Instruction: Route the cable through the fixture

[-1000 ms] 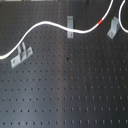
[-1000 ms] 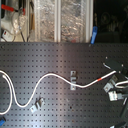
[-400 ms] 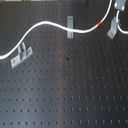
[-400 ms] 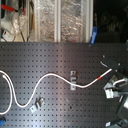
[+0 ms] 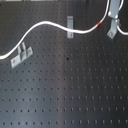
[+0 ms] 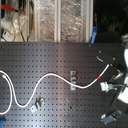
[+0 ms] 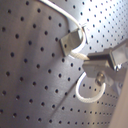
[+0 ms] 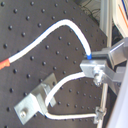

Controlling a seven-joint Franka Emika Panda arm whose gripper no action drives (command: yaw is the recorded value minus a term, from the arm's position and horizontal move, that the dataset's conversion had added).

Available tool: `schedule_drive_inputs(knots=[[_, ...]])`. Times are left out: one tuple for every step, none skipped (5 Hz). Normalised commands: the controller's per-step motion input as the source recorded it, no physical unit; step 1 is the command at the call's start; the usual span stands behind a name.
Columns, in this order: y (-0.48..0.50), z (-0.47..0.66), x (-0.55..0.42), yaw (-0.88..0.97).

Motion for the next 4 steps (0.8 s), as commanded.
schedule_drive_inputs(knots=[[0.066, 0.01, -0.507, 0.13], [0.134, -0.11, -0.516, 0.12], [0.124, -0.28, -0.513, 0.12], [0.142, -0.23, -0.528, 0.15]])
